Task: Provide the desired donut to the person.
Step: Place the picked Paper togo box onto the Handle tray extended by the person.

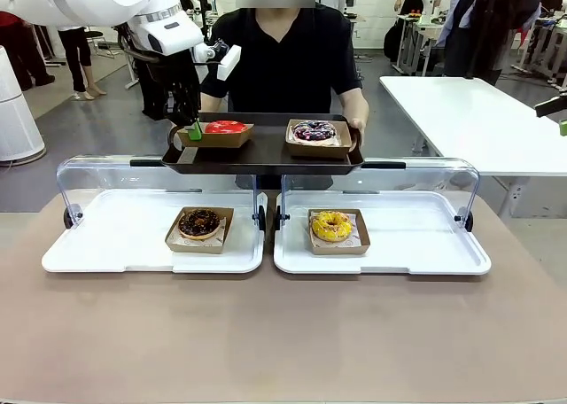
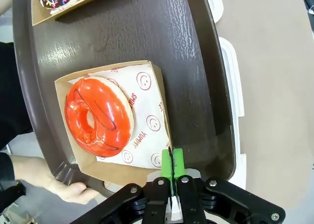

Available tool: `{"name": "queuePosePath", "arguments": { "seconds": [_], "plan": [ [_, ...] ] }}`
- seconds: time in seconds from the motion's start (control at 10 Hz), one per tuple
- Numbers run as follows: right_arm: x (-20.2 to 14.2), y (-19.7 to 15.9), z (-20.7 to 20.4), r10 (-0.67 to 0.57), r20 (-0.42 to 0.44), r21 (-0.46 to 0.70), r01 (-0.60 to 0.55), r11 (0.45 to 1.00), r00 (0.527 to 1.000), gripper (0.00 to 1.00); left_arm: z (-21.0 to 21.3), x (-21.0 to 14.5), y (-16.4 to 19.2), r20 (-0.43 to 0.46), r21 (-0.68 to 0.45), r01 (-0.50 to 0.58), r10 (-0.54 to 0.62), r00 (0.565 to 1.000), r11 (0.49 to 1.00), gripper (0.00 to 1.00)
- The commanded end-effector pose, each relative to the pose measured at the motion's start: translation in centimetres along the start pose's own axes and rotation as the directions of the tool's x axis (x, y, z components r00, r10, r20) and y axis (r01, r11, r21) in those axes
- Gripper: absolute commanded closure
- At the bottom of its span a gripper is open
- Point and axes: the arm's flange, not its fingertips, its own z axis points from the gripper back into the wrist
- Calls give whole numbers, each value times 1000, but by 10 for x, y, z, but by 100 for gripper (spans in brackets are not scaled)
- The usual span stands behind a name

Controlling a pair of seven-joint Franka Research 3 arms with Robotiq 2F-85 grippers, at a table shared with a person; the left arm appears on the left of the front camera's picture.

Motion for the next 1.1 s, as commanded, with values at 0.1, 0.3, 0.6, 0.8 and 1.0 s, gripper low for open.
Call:
{"name": "queuePosePath", "arguments": {
  "seconds": [0.1,0.3,0.6,0.8,1.0],
  "plan": [
    [0,0,0,5,6,8,-5,1000,1000,0,1,0,6,-22,42,15,-14,1000,999,0],
    [0,0,0,5,6,8,-5,1000,1000,0,5,2,6,-33,44,28,-27,999,999,36],
    [0,0,0,5,6,8,-5,1000,1000,0,5,2,3,-34,31,31,-29,999,999,0],
    [0,0,0,5,6,8,-5,1000,1000,0,5,2,4,-40,2,30,-30,999,1000,0],
    [0,0,0,5,6,8,-5,1000,1000,0,6,2,2,-52,-33,28,-29,998,999,0]
  ]
}}
